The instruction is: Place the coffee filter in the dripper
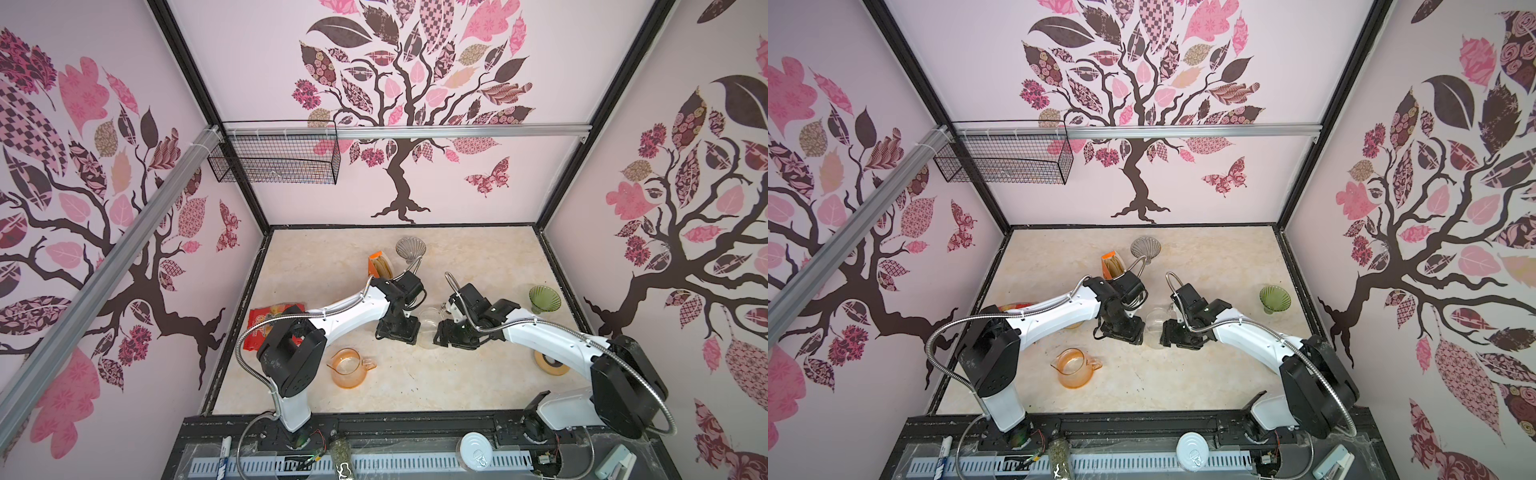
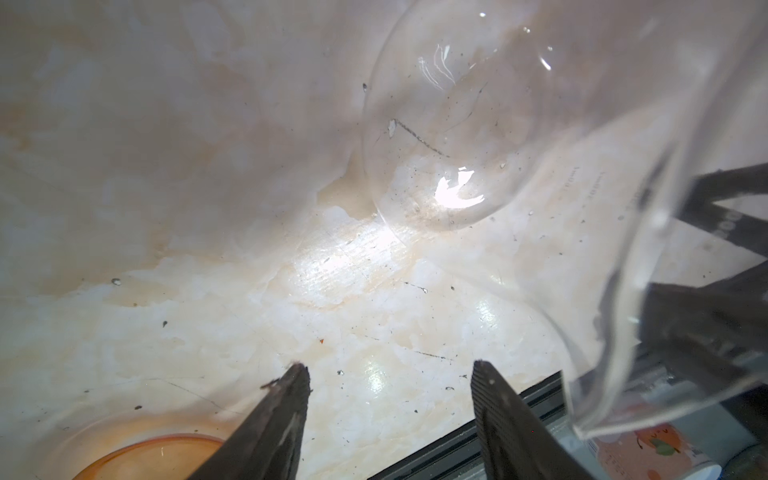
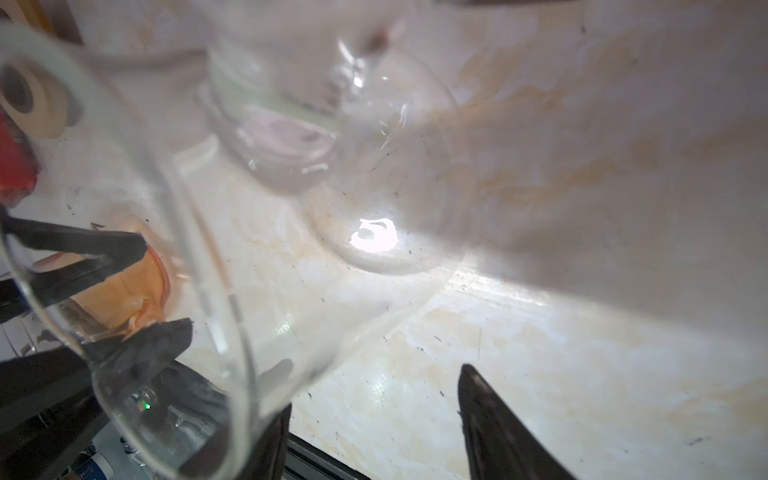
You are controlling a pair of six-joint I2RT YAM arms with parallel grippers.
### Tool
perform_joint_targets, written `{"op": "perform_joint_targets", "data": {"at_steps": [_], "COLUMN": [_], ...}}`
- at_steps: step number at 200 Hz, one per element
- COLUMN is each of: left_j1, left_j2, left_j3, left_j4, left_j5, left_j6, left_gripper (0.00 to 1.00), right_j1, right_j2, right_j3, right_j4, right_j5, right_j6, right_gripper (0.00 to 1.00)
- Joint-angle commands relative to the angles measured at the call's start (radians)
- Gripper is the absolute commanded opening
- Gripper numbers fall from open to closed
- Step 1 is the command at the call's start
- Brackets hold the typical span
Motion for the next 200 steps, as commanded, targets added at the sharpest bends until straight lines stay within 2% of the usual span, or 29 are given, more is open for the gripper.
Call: {"op": "perform_joint_targets", "data": {"at_steps": [1,51,114,143,200], "left_j1": [0.014,0.017,0.017,0.018,0.026], "left_j2": [0.007,-0.080,-0.327,-0.408,-0.483], "left_j3": [0.052,0.040,-0.013,-0.022,-0.005], "left_j4": [0.003,-0.044,-0.101,-0.102,-0.099], "left_j5": [-0.024,-0.031,-0.040,-0.047,-0.080], "left_j6": [0.024,0.044,0.018,-0.017,-0.099], "left_gripper": [0.66,0.66,0.71,0.78,0.98], "right_j1": [0.003,-0.009,-0.153,-0.181,-0.212], "right_j2": [0.024,-0.055,-0.257,-0.340,-0.391], "right_j3": [0.045,0.058,0.063,0.059,0.047], "right_j4": [-0.003,-0.060,-0.232,-0.296,-0.326], "right_j5": [0.033,0.053,0.075,0.151,0.134], "right_j6": [-0.017,-0.012,-0.073,-0.089,-0.063], "right_gripper": [0.65,0.68,0.76,0.85,0.96]}}
